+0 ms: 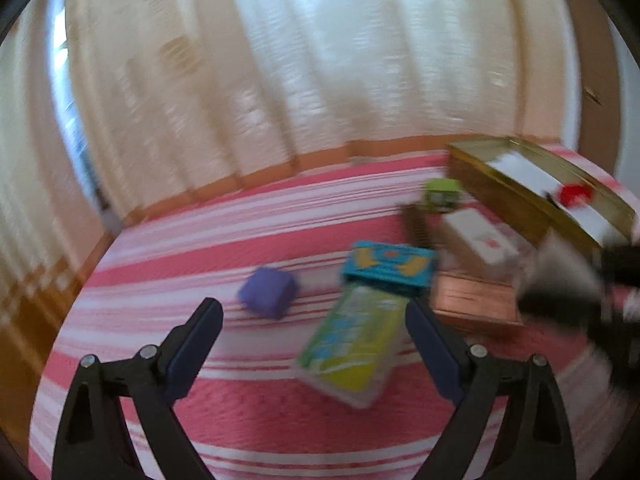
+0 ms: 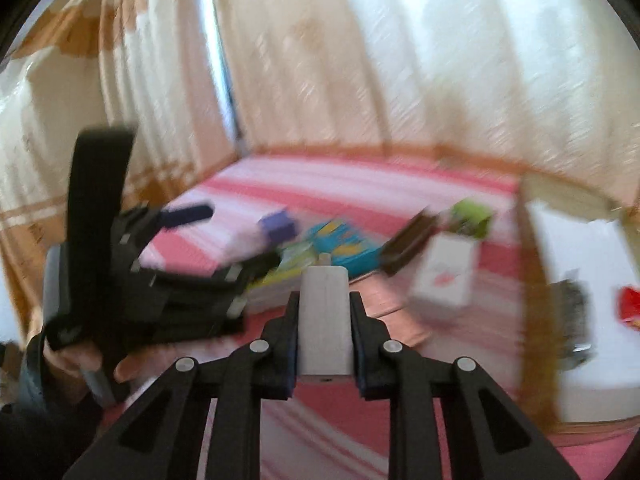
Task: Organize rigid objects
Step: 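Grasp the white power adapter with the right gripper while the left gripper grasps the green floss box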
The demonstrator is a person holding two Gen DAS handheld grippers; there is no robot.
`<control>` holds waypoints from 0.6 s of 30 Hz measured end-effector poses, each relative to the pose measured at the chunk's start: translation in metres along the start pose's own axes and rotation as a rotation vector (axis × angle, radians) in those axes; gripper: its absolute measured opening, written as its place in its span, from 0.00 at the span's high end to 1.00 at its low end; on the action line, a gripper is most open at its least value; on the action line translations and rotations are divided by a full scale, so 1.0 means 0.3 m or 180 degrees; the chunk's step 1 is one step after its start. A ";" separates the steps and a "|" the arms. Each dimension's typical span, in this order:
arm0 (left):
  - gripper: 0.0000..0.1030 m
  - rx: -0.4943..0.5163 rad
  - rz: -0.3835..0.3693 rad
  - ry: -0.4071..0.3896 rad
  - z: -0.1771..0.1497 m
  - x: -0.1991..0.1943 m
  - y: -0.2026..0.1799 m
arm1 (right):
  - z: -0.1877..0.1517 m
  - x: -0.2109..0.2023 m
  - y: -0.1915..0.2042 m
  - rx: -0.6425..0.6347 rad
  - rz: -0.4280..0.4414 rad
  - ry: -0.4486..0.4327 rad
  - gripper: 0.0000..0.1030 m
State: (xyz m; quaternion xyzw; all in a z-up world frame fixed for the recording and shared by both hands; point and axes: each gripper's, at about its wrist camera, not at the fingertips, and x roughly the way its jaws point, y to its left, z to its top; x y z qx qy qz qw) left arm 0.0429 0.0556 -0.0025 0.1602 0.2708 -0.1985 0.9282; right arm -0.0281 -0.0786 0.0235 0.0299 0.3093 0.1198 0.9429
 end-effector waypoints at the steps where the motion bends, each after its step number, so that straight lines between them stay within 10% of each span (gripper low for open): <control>1: 0.09 0.0084 -0.0049 -0.0002 0.001 -0.002 -0.017 | 0.002 -0.021 -0.014 0.0023 -0.0066 -0.0072 0.77; 9: 0.36 0.0257 -0.0368 0.0509 0.011 0.105 -0.054 | -0.009 -0.084 -0.090 0.0117 -0.0403 -0.0323 0.77; 18: 0.37 0.0253 -0.0316 0.0614 0.002 0.133 -0.053 | -0.011 -0.080 -0.089 0.0161 -0.0391 -0.0335 0.77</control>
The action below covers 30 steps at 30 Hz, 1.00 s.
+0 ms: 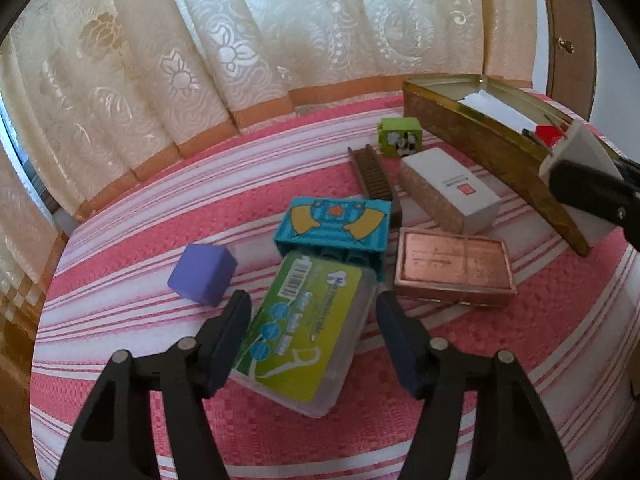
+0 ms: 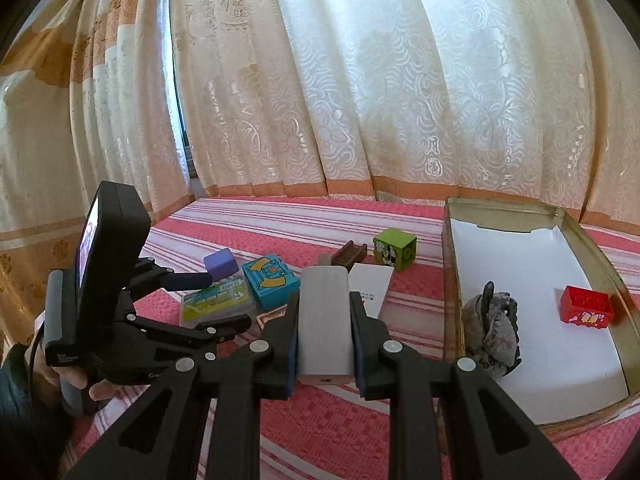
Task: Organize rigid objects
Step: 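Grasp the white power adapter with the right gripper while the left gripper grasps the green floss box, then carry the adapter and floss box over the gold box and lower them inside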
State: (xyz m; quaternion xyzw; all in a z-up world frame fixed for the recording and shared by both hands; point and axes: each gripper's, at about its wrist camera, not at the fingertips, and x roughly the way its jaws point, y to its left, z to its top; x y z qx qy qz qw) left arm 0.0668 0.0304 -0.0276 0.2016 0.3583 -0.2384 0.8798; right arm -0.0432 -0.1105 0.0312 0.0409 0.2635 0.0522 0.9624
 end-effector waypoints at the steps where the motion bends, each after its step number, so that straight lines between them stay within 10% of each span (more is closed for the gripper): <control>1: 0.37 -0.0031 -0.0001 0.0030 0.001 0.005 0.006 | -0.001 0.000 0.000 0.0009 0.0003 0.0002 0.77; 13: 0.48 -0.0538 -0.0364 0.0189 -0.020 0.028 0.076 | 0.000 -0.002 -0.012 0.0055 -0.0021 -0.0001 0.77; 30: 0.48 -0.0771 -0.0166 -0.0914 0.041 -0.241 -0.051 | 0.036 -0.143 -0.088 -0.0012 -0.0430 -0.0644 0.77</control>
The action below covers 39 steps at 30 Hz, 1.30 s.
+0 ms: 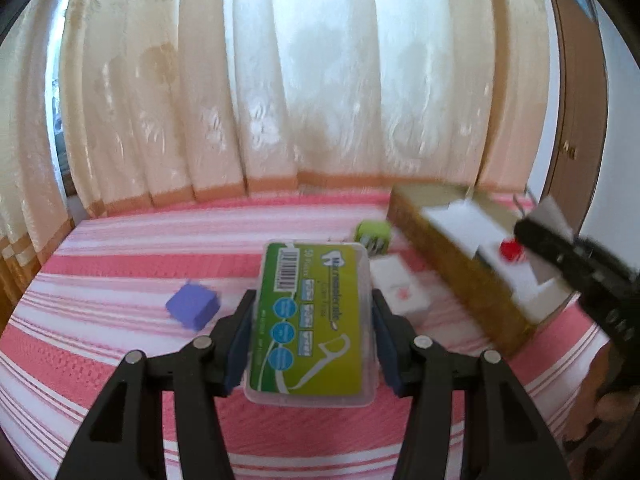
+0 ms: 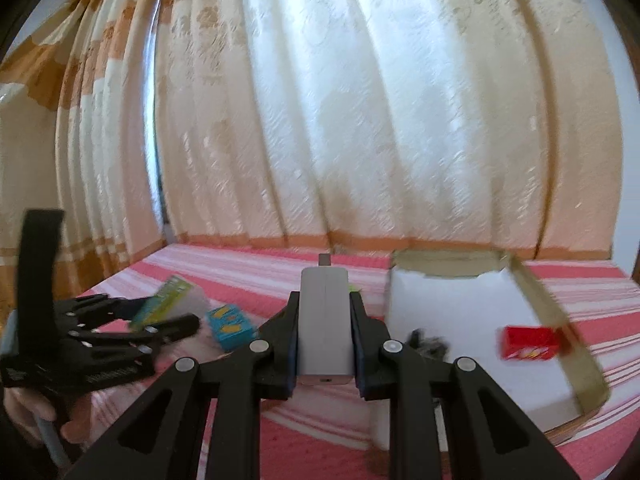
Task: Organize rigid objects
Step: 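Carry the adapter and floss box over the gold box and lower them inside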
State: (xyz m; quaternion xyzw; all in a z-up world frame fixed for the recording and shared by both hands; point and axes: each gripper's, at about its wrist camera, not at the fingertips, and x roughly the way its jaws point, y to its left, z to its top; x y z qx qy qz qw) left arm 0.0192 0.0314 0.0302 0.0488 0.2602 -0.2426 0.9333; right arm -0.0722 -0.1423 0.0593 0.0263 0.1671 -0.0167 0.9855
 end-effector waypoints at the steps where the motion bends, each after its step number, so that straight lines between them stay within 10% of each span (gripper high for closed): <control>1: 0.48 0.0019 0.0003 -0.0050 0.015 -0.006 -0.017 | 0.003 -0.008 -0.018 0.0014 -0.0039 -0.0031 0.77; 21: 0.48 0.0439 -0.0359 0.0107 0.125 0.246 -0.660 | 0.020 -0.062 -0.597 0.0353 -0.1026 0.0048 0.77; 39: 0.48 0.0651 -0.0194 0.0246 0.063 0.315 -0.727 | -0.028 0.037 -0.563 0.0153 -0.0810 0.0520 0.77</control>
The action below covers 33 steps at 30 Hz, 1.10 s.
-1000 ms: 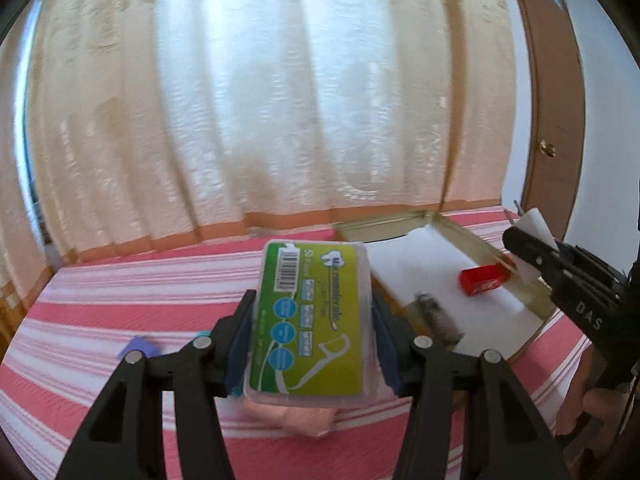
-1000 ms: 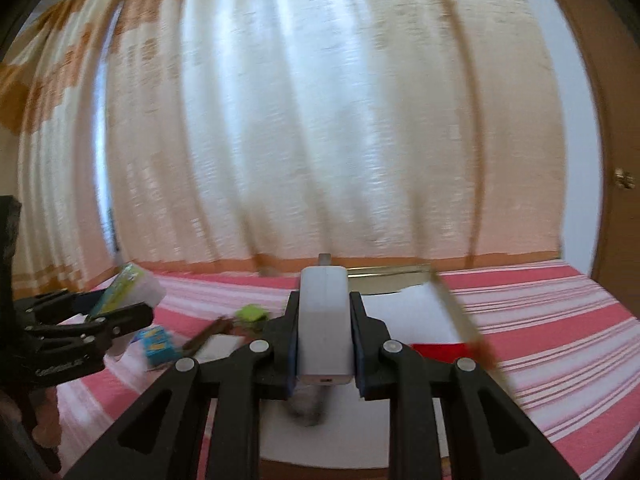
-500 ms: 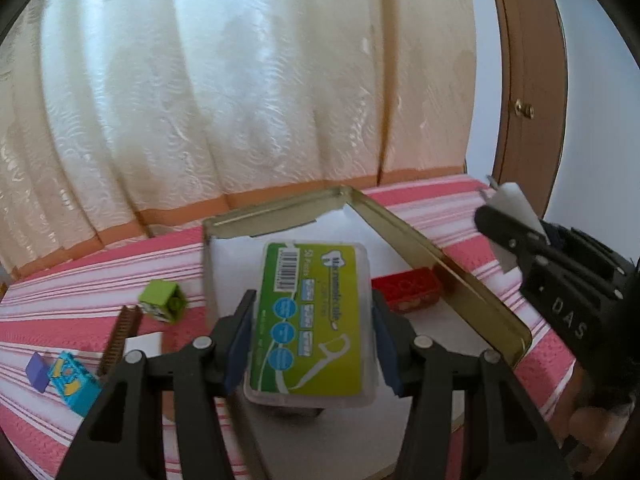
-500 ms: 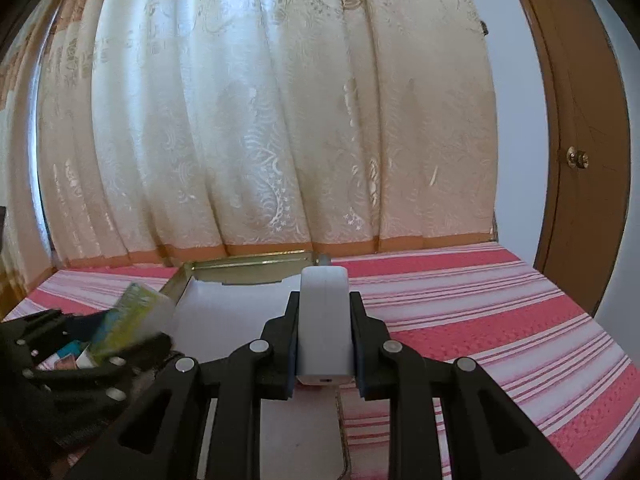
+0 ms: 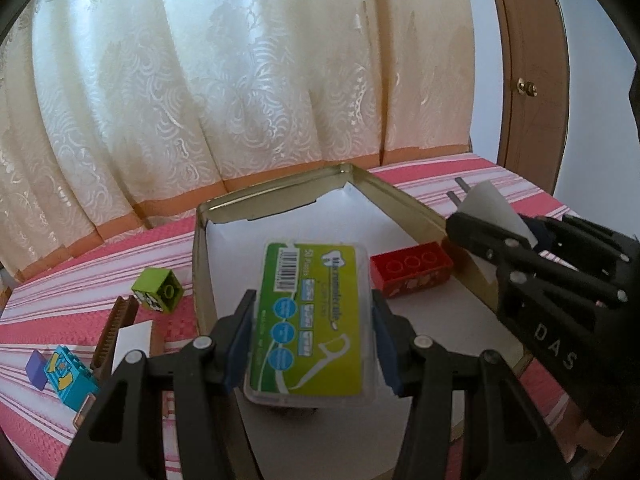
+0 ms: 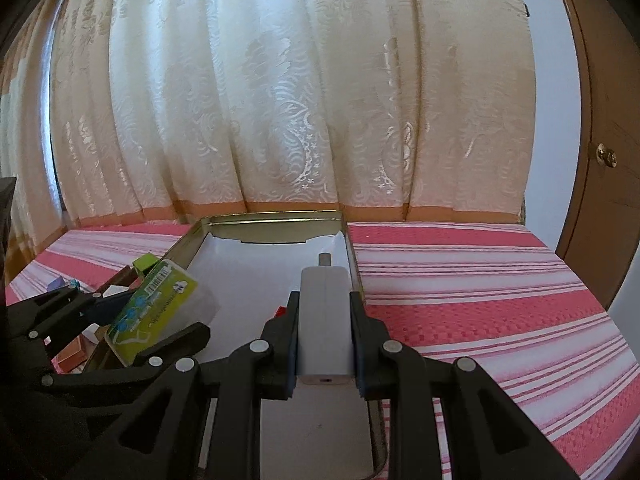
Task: Organize rigid objects
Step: 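Carry the adapter and floss box over the gold box and lower them inside, then open both grippers to release the items and withdraw from the box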
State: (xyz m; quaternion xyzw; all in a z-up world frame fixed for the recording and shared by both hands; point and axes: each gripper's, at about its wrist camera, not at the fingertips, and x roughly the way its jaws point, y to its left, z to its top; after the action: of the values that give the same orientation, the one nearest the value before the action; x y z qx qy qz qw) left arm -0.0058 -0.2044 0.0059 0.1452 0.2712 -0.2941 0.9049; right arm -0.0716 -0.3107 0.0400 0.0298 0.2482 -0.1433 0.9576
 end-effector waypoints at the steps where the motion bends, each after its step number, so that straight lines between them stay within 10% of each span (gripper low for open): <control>1: 0.48 0.0013 0.0020 -0.0004 -0.001 0.000 -0.003 | 0.000 0.002 0.002 -0.0003 0.0007 0.0009 0.77; 21: 0.47 0.0047 0.0175 0.0091 -0.002 0.021 -0.008 | 0.001 0.013 0.034 -0.0140 0.0117 0.0104 0.77; 23: 0.44 0.0009 0.0208 0.0055 -0.002 0.013 -0.001 | 0.000 0.001 0.029 -0.0106 0.0089 0.0040 0.69; 27: 0.07 -0.0060 0.0198 -0.0125 -0.006 -0.030 0.013 | 0.001 -0.033 0.002 0.0074 0.0028 -0.0159 0.28; 33: 0.00 0.0010 0.0313 -0.0431 -0.005 -0.096 0.029 | 0.004 -0.063 0.001 0.0149 -0.0134 -0.0336 0.28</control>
State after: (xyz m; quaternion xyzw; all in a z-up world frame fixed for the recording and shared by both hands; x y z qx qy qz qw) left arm -0.0207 -0.1841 0.0222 0.1395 0.2015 -0.2588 0.9343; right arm -0.0867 -0.3055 0.0501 0.0393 0.1944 -0.1706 0.9652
